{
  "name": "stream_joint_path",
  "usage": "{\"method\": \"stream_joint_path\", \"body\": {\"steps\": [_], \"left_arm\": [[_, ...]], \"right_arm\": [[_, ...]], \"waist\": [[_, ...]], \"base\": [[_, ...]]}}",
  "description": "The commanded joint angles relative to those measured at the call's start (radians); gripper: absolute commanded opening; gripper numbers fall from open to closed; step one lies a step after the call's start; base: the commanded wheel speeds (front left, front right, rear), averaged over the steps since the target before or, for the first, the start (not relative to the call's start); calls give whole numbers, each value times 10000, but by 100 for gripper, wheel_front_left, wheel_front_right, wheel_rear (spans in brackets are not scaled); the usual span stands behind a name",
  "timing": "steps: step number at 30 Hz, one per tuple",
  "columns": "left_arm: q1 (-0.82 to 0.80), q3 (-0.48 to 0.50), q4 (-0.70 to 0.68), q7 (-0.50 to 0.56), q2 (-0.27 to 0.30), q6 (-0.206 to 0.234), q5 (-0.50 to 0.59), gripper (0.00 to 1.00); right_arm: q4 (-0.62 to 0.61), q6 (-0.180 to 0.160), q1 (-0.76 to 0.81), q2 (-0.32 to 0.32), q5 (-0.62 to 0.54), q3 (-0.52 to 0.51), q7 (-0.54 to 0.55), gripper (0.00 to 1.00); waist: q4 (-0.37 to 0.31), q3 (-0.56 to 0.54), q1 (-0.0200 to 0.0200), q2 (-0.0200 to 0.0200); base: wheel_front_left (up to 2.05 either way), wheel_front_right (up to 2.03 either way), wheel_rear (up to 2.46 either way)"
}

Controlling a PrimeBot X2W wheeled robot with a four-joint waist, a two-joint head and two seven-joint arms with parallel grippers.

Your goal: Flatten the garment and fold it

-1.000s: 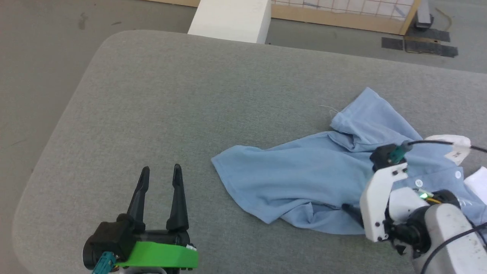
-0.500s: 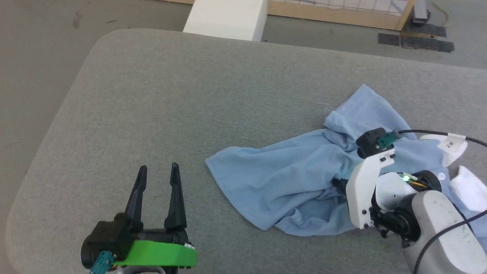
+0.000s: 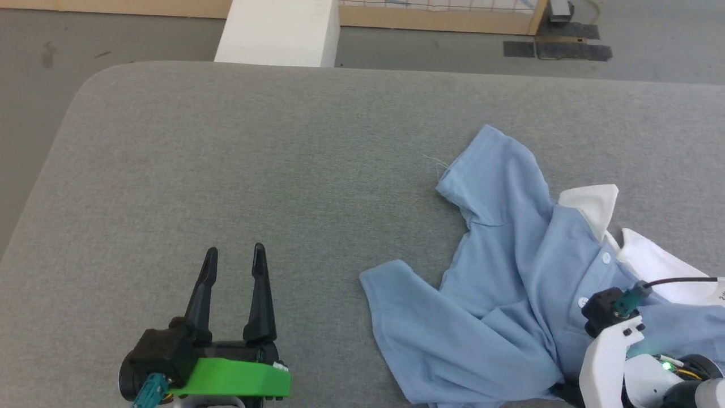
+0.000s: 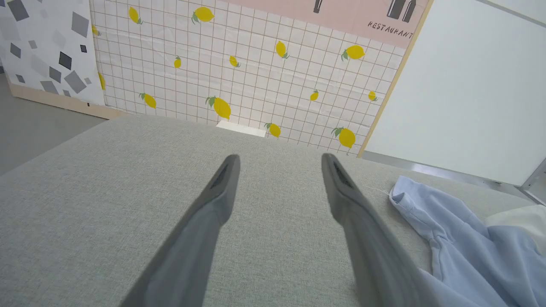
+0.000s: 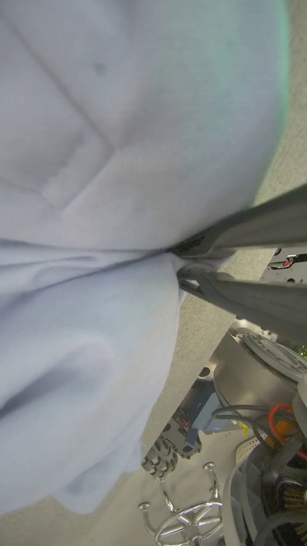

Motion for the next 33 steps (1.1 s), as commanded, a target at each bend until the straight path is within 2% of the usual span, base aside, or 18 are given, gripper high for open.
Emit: {"method": "stream_joint_path", "body": {"steps": [1, 2, 9, 13, 17, 21, 26, 30, 33], "left_arm": [[-110, 52, 26, -38, -20, -62, 12, 100], [-116, 81, 47, -38, -20, -88, 28, 100], [-52, 192, 88, -38, -20, -170, 112, 100], [20, 241, 5, -38, -20, -179, 164, 100], [103, 289, -91, -38, -20, -211, 266, 100], [194, 343, -272, -38, -20, -269, 394, 100], [383, 309, -478, -38, -20, -473, 598, 100], [597, 288, -570, -38, -20, -548, 682, 100], [740, 316, -587, -38, -20, -581, 750, 100]], "right_arm": [[-55, -13, 124, 122, -121, -39, -147, 80], [-100, -13, 132, 264, -164, -102, -352, 100], [-992, -13, -434, 1529, 146, -1046, -1878, 100], [-1740, -13, -804, 2235, -466, -2067, -3820, 100], [-2097, -13, -640, 2771, -1573, -2670, -6246, 100], [-1861, -13, -2, 3181, -2633, -2979, -8645, 100], [-1386, -13, 965, 3423, -3535, -3245, -10922, 100], [-642, -13, 1562, 3438, -2681, -3651, -12623, 100], [-221, -13, 1723, 3440, -2434, -3693, -13161, 100]], "waist": [[-141, 6, 0, -1], [-183, -15, 0, -1], [-305, -261, 0, -1], [-301, -346, 0, -1], [-316, -378, 0, -1], [-377, -433, 0, -1], [-429, -551, 0, -1], [-462, -620, 0, -1], [-551, -646, 0, -1]], "base": [[0, 0, 0], [0, 0, 0], [0, 0, 0], [0, 0, 0], [0, 0, 0], [0, 0, 0], [0, 0, 0], [0, 0, 0], [0, 0, 0]]}}
